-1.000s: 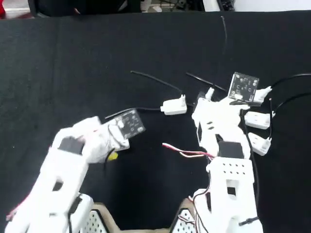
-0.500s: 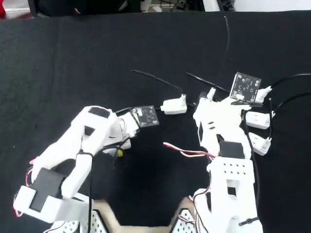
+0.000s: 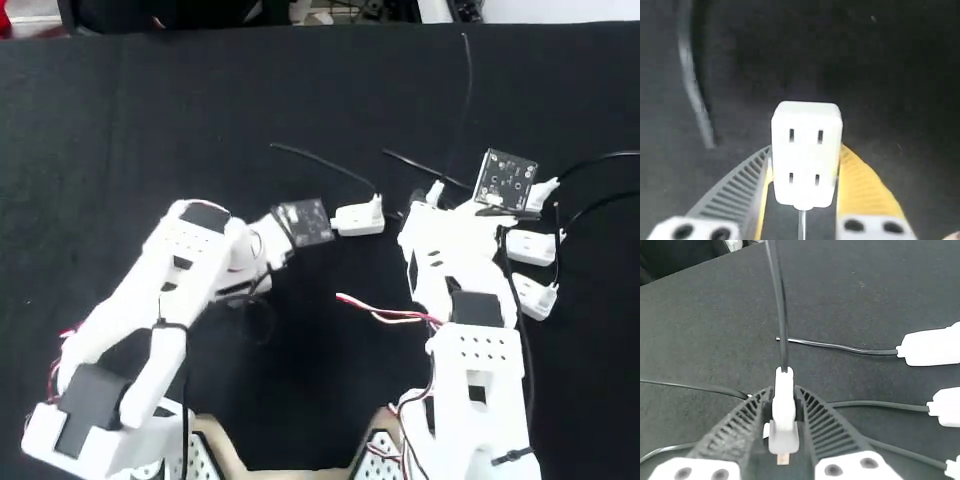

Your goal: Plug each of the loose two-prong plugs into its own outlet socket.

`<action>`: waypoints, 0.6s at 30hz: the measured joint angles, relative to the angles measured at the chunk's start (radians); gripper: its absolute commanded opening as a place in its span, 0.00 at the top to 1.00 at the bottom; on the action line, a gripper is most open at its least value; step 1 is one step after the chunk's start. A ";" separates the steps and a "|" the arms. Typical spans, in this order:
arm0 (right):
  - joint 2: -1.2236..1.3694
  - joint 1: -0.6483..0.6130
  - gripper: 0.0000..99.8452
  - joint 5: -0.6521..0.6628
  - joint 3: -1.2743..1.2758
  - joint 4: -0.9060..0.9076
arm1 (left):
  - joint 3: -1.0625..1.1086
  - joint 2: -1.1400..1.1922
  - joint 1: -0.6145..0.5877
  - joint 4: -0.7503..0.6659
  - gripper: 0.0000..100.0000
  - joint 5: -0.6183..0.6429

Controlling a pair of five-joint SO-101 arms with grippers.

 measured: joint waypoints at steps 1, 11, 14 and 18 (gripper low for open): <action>0.000 0.000 0.99 0.000 0.000 0.000 | -0.012 -0.008 -0.009 -0.008 0.97 0.025; 0.000 0.000 0.99 -0.003 0.000 0.000 | -0.140 0.233 -0.018 -0.127 0.94 0.219; 0.000 0.000 0.99 -0.003 0.000 0.000 | -0.193 0.330 -0.018 -0.126 0.94 0.264; 0.000 0.000 0.99 -0.003 0.000 0.000 | -0.236 0.347 -0.017 -0.083 0.88 0.296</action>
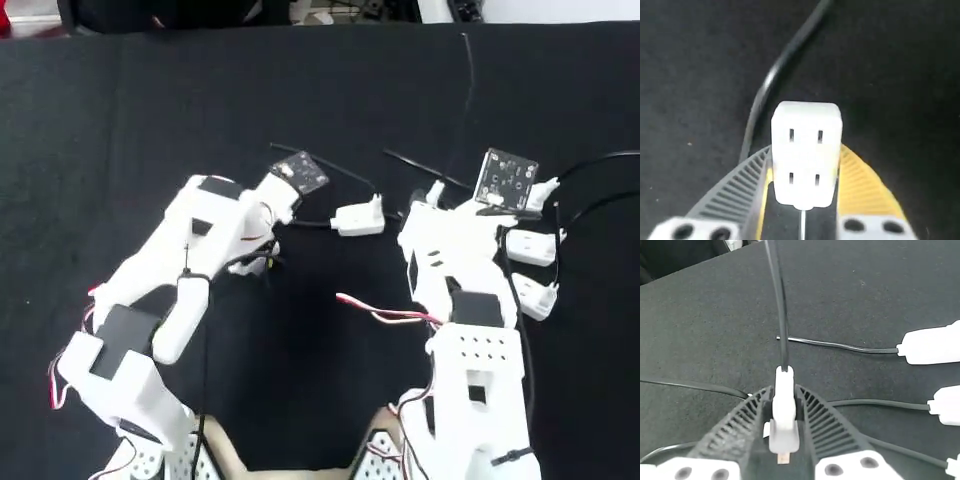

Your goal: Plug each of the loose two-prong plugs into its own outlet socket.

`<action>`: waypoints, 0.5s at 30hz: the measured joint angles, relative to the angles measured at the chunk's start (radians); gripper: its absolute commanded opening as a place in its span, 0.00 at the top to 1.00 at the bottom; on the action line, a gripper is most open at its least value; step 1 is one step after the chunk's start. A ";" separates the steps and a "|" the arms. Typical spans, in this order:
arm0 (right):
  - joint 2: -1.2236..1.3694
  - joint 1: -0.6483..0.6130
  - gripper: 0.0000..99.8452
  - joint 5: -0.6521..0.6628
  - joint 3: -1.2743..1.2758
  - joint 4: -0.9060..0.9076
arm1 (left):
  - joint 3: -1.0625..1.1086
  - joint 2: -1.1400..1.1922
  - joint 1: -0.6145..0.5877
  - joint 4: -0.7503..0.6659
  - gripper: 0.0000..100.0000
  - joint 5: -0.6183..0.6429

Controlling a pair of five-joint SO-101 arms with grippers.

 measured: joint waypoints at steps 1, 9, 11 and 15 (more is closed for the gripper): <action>0.000 0.000 0.99 0.000 0.000 0.000 | 0.000 0.000 0.000 0.005 0.84 0.002; 0.000 -0.005 0.99 0.000 -0.005 0.061 | -0.009 -0.008 -0.002 0.055 0.76 0.029; 0.000 -0.044 0.99 0.006 -0.038 0.141 | -0.009 -0.044 -0.006 0.078 0.76 0.031; 0.000 -0.164 0.99 0.126 -0.160 0.420 | -0.009 -0.190 -0.017 0.160 0.76 0.080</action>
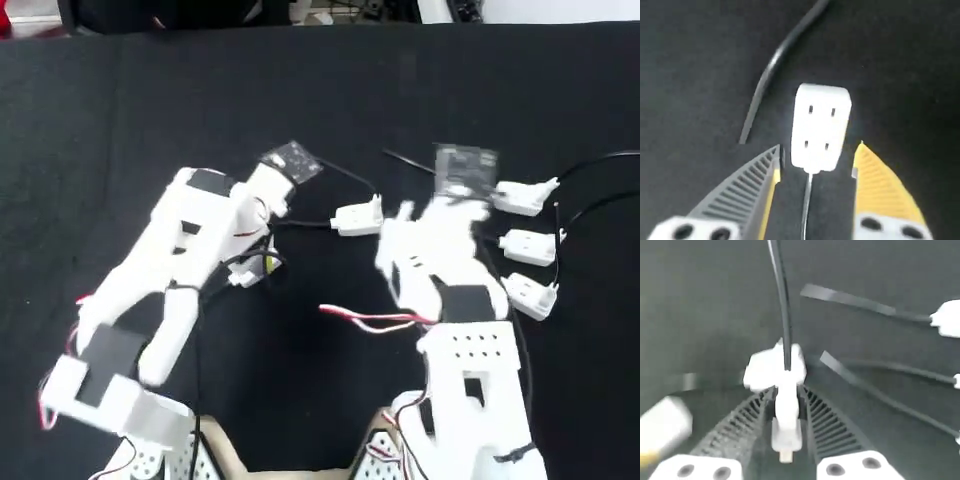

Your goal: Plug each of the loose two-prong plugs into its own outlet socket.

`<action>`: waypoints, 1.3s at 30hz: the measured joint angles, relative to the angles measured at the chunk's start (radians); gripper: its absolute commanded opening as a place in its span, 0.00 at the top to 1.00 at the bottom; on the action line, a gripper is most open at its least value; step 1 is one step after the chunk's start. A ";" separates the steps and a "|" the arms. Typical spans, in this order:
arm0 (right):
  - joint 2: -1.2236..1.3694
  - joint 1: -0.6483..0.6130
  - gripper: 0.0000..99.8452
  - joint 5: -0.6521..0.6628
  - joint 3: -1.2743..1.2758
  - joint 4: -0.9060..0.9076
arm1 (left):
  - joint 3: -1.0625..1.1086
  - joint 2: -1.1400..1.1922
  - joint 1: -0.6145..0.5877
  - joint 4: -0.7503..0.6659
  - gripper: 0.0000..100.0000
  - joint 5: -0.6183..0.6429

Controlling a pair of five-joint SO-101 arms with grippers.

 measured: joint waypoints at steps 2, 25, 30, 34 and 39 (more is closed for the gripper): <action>0.000 -0.012 0.99 0.026 -0.034 0.084 | 0.000 -0.109 -0.018 0.043 0.76 0.014; 0.638 -0.420 0.99 0.302 -0.180 0.324 | 0.911 -1.229 -0.730 0.058 0.76 -0.011; 0.778 -0.381 0.99 0.307 -0.236 0.319 | 1.088 -1.453 -0.833 0.052 0.76 -0.011; 0.783 -0.308 0.99 0.322 -0.258 0.319 | 1.191 -1.605 -0.878 0.052 0.76 -0.011; 0.792 -0.299 0.92 0.324 -0.258 0.319 | 1.241 -1.737 -0.901 0.072 0.76 -0.011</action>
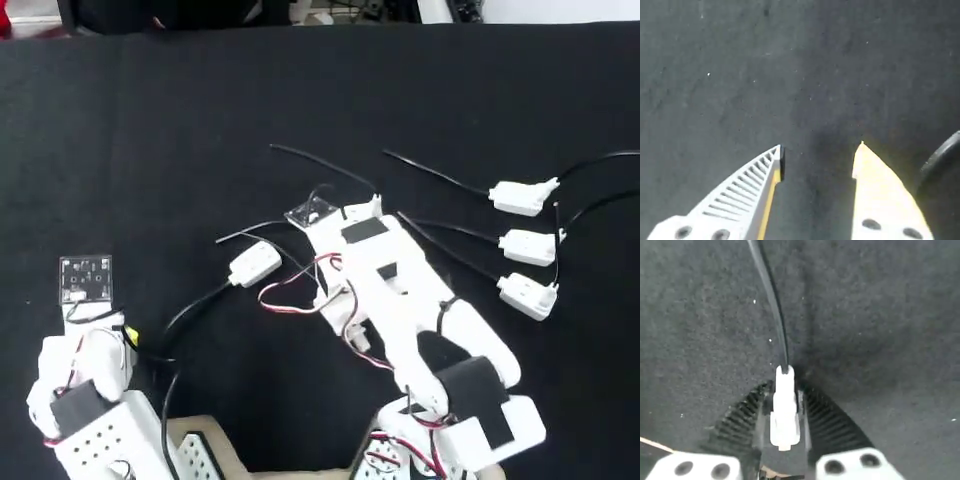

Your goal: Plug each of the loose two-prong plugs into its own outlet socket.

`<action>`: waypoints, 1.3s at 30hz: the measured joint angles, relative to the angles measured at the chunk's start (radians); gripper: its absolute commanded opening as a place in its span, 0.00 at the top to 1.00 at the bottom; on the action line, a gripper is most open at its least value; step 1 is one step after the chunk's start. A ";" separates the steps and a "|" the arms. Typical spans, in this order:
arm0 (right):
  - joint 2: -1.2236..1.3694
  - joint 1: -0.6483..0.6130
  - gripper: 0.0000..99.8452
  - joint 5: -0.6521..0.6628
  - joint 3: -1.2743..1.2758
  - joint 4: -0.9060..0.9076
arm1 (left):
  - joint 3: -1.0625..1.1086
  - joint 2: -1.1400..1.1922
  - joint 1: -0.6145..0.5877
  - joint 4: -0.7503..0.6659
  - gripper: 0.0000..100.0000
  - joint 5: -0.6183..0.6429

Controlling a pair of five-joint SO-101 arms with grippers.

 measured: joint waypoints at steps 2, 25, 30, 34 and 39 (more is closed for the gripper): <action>0.000 -0.002 0.87 0.000 -0.002 0.000 | 0.003 -0.017 0.000 0.017 0.76 -0.006; 0.264 -0.100 0.93 0.000 -0.222 0.186 | 0.012 -0.020 0.006 0.029 0.76 -0.064; 0.422 -0.101 0.88 0.046 -0.331 0.221 | 0.012 -0.020 0.009 0.029 0.76 -0.064; 0.529 -0.104 0.88 0.051 -0.456 0.316 | 0.012 -0.020 0.015 0.029 0.77 -0.064; 0.614 -0.104 0.88 0.057 -0.594 0.416 | 0.012 -0.020 0.015 0.029 0.77 -0.087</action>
